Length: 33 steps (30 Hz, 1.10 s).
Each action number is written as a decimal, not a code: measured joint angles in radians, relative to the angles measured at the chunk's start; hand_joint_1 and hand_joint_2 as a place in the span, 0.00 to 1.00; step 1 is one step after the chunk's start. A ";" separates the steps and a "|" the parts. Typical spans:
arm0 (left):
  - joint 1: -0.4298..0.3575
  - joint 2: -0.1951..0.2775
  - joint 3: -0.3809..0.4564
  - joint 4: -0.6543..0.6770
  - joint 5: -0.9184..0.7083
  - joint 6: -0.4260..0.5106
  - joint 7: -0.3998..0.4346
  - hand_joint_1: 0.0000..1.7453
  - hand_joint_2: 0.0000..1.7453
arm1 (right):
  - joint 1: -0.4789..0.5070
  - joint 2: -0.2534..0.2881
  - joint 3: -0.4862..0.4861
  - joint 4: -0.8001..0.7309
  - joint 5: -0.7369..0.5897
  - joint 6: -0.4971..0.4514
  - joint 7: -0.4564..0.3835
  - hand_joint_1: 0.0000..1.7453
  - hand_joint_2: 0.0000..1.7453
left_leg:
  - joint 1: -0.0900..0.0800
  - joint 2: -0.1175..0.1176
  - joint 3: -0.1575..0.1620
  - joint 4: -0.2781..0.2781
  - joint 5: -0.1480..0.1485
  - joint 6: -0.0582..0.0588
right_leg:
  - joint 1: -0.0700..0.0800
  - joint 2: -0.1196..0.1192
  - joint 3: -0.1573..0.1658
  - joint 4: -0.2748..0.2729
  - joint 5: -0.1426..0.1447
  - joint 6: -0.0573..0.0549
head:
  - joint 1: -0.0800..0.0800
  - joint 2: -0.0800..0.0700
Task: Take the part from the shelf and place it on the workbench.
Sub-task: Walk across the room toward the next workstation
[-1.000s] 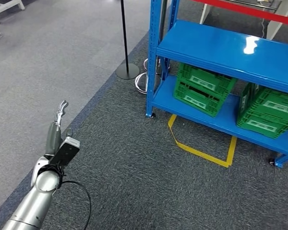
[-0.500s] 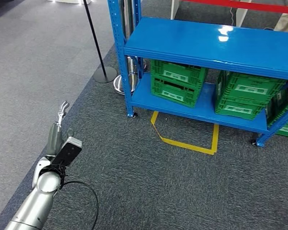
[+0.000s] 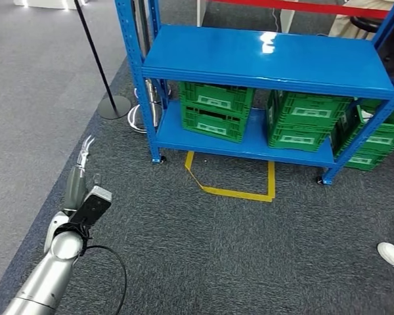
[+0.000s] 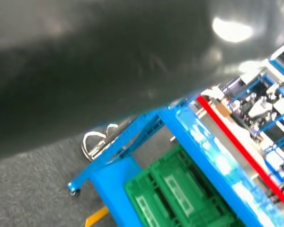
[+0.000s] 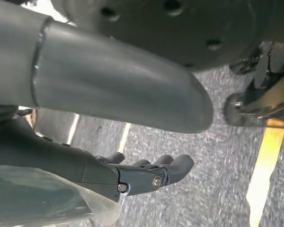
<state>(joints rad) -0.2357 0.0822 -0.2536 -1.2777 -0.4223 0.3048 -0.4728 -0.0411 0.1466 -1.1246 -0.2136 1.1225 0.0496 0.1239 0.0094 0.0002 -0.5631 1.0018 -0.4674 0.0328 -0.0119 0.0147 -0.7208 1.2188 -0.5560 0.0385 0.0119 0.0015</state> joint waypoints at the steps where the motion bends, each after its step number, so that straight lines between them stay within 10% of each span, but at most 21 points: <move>1: 0.001 0.000 -0.001 0.002 0.000 0.000 0.000 0.00 0.00 | 0.000 0.000 0.000 0.000 0.000 0.003 -0.001 0.00 0.00 | 0.000 0.013 0.000 0.000 -0.001 0.000 | -0.001 -0.004 -0.023 0.050 -0.015 0.003 | 0.000 0.000; 3: 0.001 -0.001 -0.003 0.006 0.000 0.000 -0.001 0.00 0.00 | 0.001 -0.001 0.000 0.000 0.000 0.009 -0.003 0.00 0.00 | 0.000 0.035 0.000 0.001 -0.002 -0.002 | -0.003 -0.011 -0.015 0.042 0.007 0.008 | 0.000 0.000; 5: 0.000 -0.002 -0.004 0.008 0.000 -0.001 -0.002 0.00 0.00 | 0.001 -0.004 0.000 0.000 0.000 0.014 -0.004 0.00 0.00 | 0.000 0.054 0.001 0.004 -0.006 -0.008 | -0.003 -0.037 0.056 -0.087 0.063 0.010 | 0.000 0.000; 9: -0.005 -0.002 -0.007 0.009 0.001 -0.001 -0.004 0.00 1.00 | 0.000 -0.006 0.000 0.000 0.007 0.014 -0.013 0.00 0.00 | -0.009 0.078 0.001 0.012 -0.014 -0.026 | 0.004 -0.054 0.122 -0.199 0.088 -0.014 | -0.003 0.000; 11: -0.006 -0.003 -0.009 0.009 0.001 0.001 -0.005 0.00 1.00 | 0.003 -0.006 0.000 0.000 0.010 -0.001 -0.017 0.00 0.00 | -0.005 0.072 0.002 0.019 -0.023 -0.036 | 0.003 -0.043 0.122 -0.200 0.089 -0.025 | -0.004 0.000; 15: 0.001 -0.002 -0.011 0.010 0.002 0.012 -0.001 0.00 1.00 | -0.001 -0.006 0.000 0.000 0.014 -0.039 -0.019 0.00 1.00 | 0.000 0.016 -0.080 0.211 -0.127 -0.048 | 0.001 -0.026 0.126 -0.202 0.091 -0.043 | -0.006 0.000; 18: 0.009 -0.003 -0.011 0.014 0.005 0.015 0.013 0.00 1.00 | -0.002 -0.006 0.000 0.000 0.019 -0.056 -0.018 0.00 1.00 | 0.005 0.012 -0.121 0.286 -0.129 -0.055 | 0.002 -0.013 0.128 -0.201 0.089 -0.048 | -0.006 0.000; 22: 0.009 -0.005 -0.011 0.014 0.010 0.015 0.020 0.00 1.00 | -0.004 -0.007 0.000 0.000 0.021 -0.070 -0.050 0.00 1.00 | 0.021 0.009 -0.015 0.048 -0.015 -0.077 | 0.006 0.002 0.126 -0.189 0.082 -0.045 | -0.006 0.000; 33: 0.017 -0.004 -0.011 0.014 0.014 0.021 0.028 0.00 1.00 | -0.001 -0.007 0.000 0.000 0.033 -0.067 -0.078 0.00 1.00 | 0.009 0.004 -0.006 0.020 -0.014 -0.057 | 0.001 0.003 0.123 -0.193 0.086 -0.029 | -0.007 0.000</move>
<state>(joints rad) -0.2190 0.0786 -0.2647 -1.2634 -0.4079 0.3259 -0.4449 -0.0417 0.1396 -1.1246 -0.2136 1.1560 -0.0173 0.0455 0.0184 0.0044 -0.5688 1.0222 -0.4817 -0.0238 -0.0109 0.0176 -0.5975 1.0259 -0.4697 0.0090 0.0045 0.0015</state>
